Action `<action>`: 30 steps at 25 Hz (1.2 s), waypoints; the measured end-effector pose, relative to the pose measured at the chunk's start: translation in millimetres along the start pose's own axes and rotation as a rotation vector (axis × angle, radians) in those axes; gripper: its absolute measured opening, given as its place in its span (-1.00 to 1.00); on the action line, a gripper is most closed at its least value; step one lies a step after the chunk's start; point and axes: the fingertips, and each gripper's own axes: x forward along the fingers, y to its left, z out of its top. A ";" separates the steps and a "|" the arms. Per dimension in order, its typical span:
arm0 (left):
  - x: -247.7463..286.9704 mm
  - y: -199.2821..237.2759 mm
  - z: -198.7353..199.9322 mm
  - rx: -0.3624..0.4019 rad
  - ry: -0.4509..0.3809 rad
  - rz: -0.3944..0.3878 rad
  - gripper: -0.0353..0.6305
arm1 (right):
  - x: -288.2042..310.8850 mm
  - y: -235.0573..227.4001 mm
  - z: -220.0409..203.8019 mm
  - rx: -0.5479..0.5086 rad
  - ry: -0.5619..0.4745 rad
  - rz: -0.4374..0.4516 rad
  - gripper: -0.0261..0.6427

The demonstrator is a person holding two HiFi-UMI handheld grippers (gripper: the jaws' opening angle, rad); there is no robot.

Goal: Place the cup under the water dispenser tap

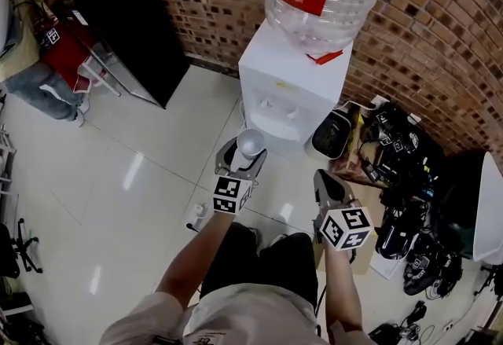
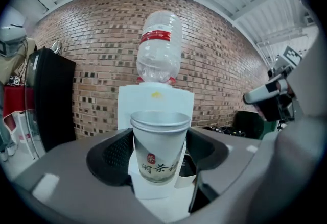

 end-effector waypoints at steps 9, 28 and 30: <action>92.1 37.2 -108.8 0.030 0.000 0.021 0.10 | 82.2 -50.3 -64.2 -0.048 -0.025 0.066 -0.92; 205.3 81.6 -183.9 0.101 -0.160 0.036 0.09 | 165.2 -115.4 -170.2 -0.065 -0.083 0.092 -0.92; 207.9 80.5 -180.2 0.087 -0.180 0.026 0.09 | 163.8 -117.4 -169.8 -0.062 -0.084 0.091 -0.92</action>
